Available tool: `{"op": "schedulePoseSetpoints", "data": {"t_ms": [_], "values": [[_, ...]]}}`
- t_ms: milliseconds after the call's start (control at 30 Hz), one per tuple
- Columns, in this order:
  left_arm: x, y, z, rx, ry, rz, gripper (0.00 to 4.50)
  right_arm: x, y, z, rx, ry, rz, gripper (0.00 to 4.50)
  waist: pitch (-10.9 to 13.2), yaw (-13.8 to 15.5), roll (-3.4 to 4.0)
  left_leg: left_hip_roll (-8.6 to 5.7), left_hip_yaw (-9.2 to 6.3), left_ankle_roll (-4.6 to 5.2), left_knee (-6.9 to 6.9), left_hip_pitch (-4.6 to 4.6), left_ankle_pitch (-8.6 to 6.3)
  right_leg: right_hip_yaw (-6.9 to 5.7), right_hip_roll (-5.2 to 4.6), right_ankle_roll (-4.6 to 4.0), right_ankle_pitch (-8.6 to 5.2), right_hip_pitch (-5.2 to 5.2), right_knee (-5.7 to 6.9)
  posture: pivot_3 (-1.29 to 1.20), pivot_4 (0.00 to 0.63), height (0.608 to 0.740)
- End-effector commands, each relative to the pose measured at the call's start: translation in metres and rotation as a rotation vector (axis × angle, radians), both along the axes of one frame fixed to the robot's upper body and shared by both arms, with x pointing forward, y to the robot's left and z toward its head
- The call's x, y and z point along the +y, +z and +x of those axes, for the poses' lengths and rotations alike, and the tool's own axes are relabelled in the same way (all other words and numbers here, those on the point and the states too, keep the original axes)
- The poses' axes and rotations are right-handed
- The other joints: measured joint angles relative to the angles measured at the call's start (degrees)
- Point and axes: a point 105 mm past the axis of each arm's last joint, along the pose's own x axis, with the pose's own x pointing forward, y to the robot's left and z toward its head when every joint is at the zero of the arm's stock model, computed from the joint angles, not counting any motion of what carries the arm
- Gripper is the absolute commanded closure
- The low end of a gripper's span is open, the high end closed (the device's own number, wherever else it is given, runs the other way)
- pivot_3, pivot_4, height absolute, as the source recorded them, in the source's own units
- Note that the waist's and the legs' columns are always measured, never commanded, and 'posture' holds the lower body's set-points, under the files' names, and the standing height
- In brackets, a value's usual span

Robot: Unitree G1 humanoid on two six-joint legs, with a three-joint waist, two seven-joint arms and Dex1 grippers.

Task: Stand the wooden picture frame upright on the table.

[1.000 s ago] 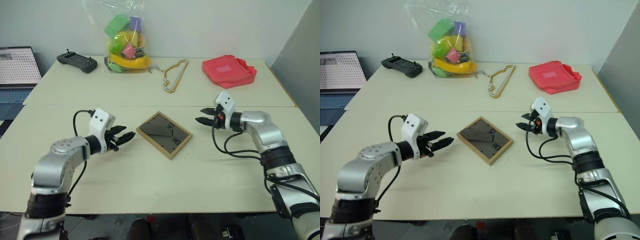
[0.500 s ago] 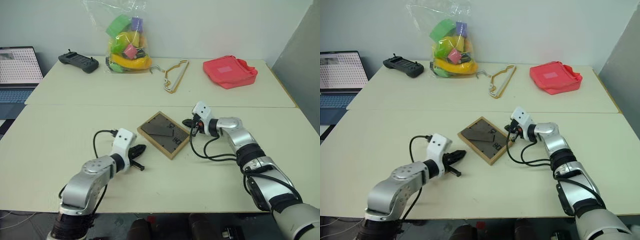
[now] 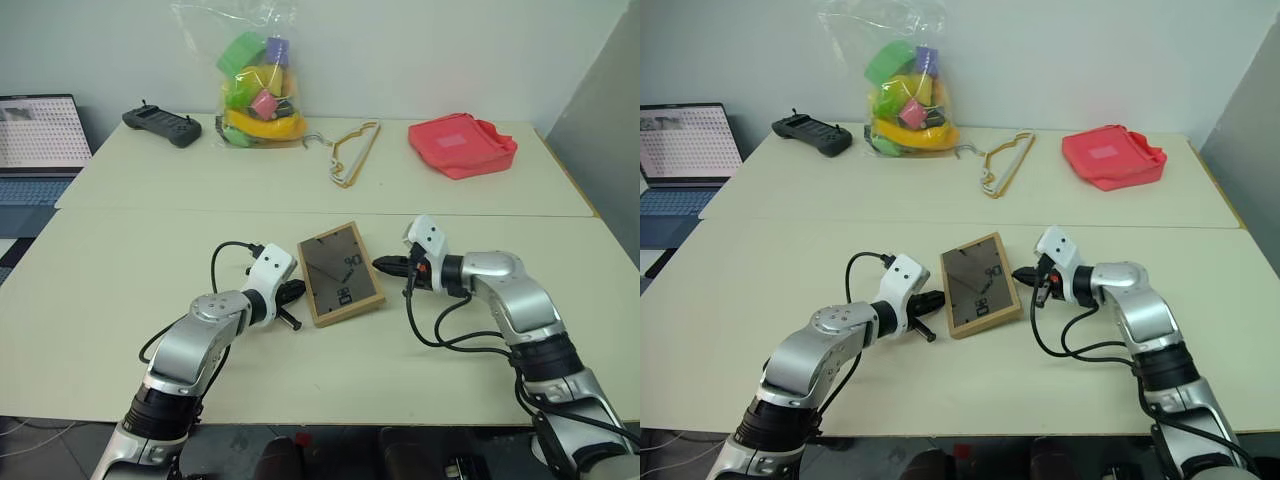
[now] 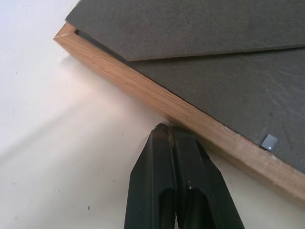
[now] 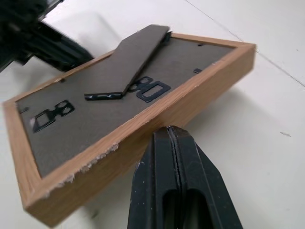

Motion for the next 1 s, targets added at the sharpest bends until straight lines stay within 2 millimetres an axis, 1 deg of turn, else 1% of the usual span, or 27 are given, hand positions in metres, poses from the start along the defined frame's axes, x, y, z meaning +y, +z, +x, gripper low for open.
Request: {"op": "schedulePoseSetpoints", "data": {"t_ms": [33, 133, 233, 300, 400, 467, 533, 600, 667, 700, 767, 833, 900, 1000], "values": [[-0.039, 0.015, -0.017, -0.029, -0.224, -0.019, 4.45, 0.017, -0.003, -0.028, 0.043, 0.110, 0.019, 4.50, 0.00, 0.22, 0.00, -0.01, 0.01, 0.00, 0.00, -0.01, 0.00, 0.01, 0.00, 0.00, 0.00, 0.00, -0.01, 0.00, 0.150, 0.740], [-0.040, 0.015, -0.021, -0.015, -0.265, 0.004, 4.45, 0.011, -0.010, -0.036, 0.065, 0.096, -0.003, 4.50, 0.00, 0.48, 0.00, -0.01, 0.01, 0.00, 0.00, -0.02, 0.00, 0.02, 0.01, 0.00, 0.00, -0.02, -0.03, 0.00, 0.150, 0.740], [-0.039, 0.013, -0.029, 0.016, -0.317, 0.041, 4.45, 0.007, -0.012, -0.039, 0.074, 0.075, -0.008, 4.50, 0.00, 0.47, 0.00, -0.01, 0.00, 0.01, 0.00, -0.01, 0.00, 0.03, 0.04, 0.00, -0.01, -0.02, -0.03, 0.00, 0.150, 0.740], [-0.037, 0.011, -0.035, 0.044, -0.351, 0.060, 4.45, 0.005, -0.012, -0.037, 0.071, 0.054, -0.007, 4.50, 0.00, 0.47, 0.00, 0.01, -0.01, 0.01, 0.00, 0.00, 0.00, 0.03, 0.08, -0.01, -0.01, -0.02, -0.03, 0.00, 0.150, 0.740], [-0.032, 0.009, -0.040, 0.076, -0.372, 0.074, 4.45, -0.003, -0.012, -0.028, 0.045, -0.002, -0.017, 4.50, 0.01, 0.46, 0.00, 0.01, -0.02, 0.01, 0.00, -0.01, 0.00, 0.02, 0.09, -0.03, -0.02, -0.02, -0.04, 0.00, 0.150, 0.740], [-0.026, 0.006, -0.038, 0.079, -0.364, 0.100, 4.45, -0.008, -0.012, -0.023, 0.036, -0.027, -0.028, 4.50, 0.01, 0.49, 0.00, 0.01, -0.01, 0.01, 0.00, -0.01, 0.00, 0.03, 0.08, -0.03, -0.02, -0.02, -0.04, 0.00, 0.150, 0.740], [-0.016, 0.004, -0.029, 0.056, -0.326, 0.127, 4.45, -0.013, -0.011, -0.022, 0.027, -0.033, -0.045, 4.50, 0.01, 0.49, -0.01, 0.00, -0.01, 0.01, 0.00, -0.01, 0.00, 0.03, 0.08, -0.03, -0.02, -0.02, -0.04, 0.00, 0.150, 0.740], [-0.003, 0.005, -0.019, 0.027, -0.268, 0.141, 4.45, -0.019, -0.009, -0.021, 0.021, -0.039, -0.056, 4.50, 0.01, 0.51, 0.00, 0.00, 0.00, 0.01, 0.00, -0.01, 0.00, 0.03, 0.07, -0.03, -0.02, -0.01, -0.05, 0.00, 0.150, 0.740], [0.012, 0.009, -0.014, 0.040, -0.221, 0.111, 4.45, -0.027, -0.009, -0.021, 0.023, -0.042, -0.069, 4.50, 0.01, 0.54, -0.01, -0.01, 0.00, 0.01, 0.00, -0.01, 0.00, 0.03, 0.07, -0.03, -0.02, -0.01, -0.04, 0.00, 0.150, 0.740], [0.020, 0.012, -0.015, 0.055, -0.214, 0.089, 4.45, -0.031, -0.010, -0.020, 0.025, -0.043, -0.080, 4.50, 0.01, 0.53, 0.00, 0.00, 0.00, 0.01, 0.01, -0.01, 0.00, 0.03, 0.07, -0.03, -0.02, -0.01, -0.04, 0.00, 0.150, 0.740], [0.034, 0.016, -0.019, 0.090, -0.211, 0.051, 4.09, -0.037, -0.012, -0.017, 0.022, -0.051, -0.096, 4.50, 0.01, 0.46, -0.01, 0.01, -0.01, 0.02, 0.01, -0.01, 0.00, 0.01, 0.08, -0.03, -0.02, -0.01, -0.04, 0.00, 0.150, 0.740], [0.042, 0.019, -0.030, 0.198, -0.219, -0.051, 3.84, -0.038, -0.012, -0.014, 0.018, -0.052, -0.100, 4.50, 0.01, 0.13, 0.00, 0.03, -0.01, 0.02, 0.00, 0.00, -0.01, 0.02, 0.10, -0.05, -0.04, -0.04, -0.02, 0.00, 0.150, 0.740], [0.044, 0.025, -0.040, 0.339, -0.194, -0.207, 3.40, -0.035, -0.012, -0.009, 0.013, -0.049, -0.097, 4.50, 0.01, -0.06, 0.00, 0.06, -0.02, 0.03, -0.01, 0.00, -0.01, 0.00, 0.13, -0.08, -0.05, -0.05, -0.02, 0.00, 0.150, 0.740], [0.037, 0.039, -0.048, 0.584, -0.153, -0.505, 2.78, -0.031, -0.014, -0.004, 0.010, -0.046, -0.093, 4.50, 0.01, -0.06, 0.00, 0.05, -0.03, 0.03, -0.01, -0.02, -0.01, -0.02, 0.12, -0.08, -0.06, -0.05, -0.03, 0.00, 0.150, 0.740]]}}
